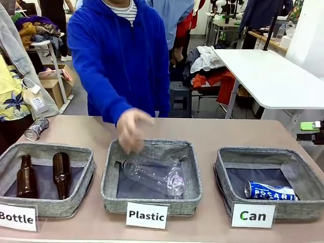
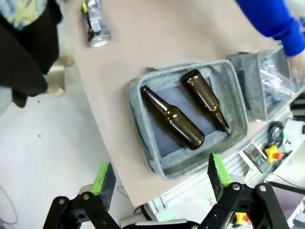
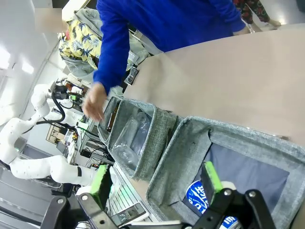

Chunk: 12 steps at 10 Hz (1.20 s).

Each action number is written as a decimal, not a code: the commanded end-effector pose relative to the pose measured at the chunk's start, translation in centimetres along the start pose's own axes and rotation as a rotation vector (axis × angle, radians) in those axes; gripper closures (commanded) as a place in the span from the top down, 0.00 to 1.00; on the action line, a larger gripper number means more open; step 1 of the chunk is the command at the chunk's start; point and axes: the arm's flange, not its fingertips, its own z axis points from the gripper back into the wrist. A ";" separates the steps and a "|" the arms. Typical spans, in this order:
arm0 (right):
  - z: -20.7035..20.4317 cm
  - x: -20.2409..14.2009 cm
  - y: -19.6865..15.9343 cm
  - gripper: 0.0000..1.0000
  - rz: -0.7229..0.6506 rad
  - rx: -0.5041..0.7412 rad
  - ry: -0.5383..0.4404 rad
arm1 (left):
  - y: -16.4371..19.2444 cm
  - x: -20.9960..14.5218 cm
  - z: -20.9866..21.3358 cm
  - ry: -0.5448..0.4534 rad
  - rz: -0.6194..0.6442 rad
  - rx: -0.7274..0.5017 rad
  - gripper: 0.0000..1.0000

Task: Sort the can waste into the basket.
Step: Pick up the can waste from the table and place it in the right Fabric basket.

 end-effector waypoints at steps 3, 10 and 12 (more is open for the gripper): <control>0.0 0.0 0.0 1.00 0.025 0.008 -0.007 | -3.4 7.6 -4.3 0.186 -0.030 0.165 1.00; 0.0 0.0 0.0 1.00 0.025 0.008 -0.007 | -1.2 17.9 -19.0 0.231 -0.141 0.353 1.00; 0.0 0.0 0.0 1.00 0.025 0.008 -0.007 | 0.4 18.5 -21.4 0.259 -0.042 0.398 1.00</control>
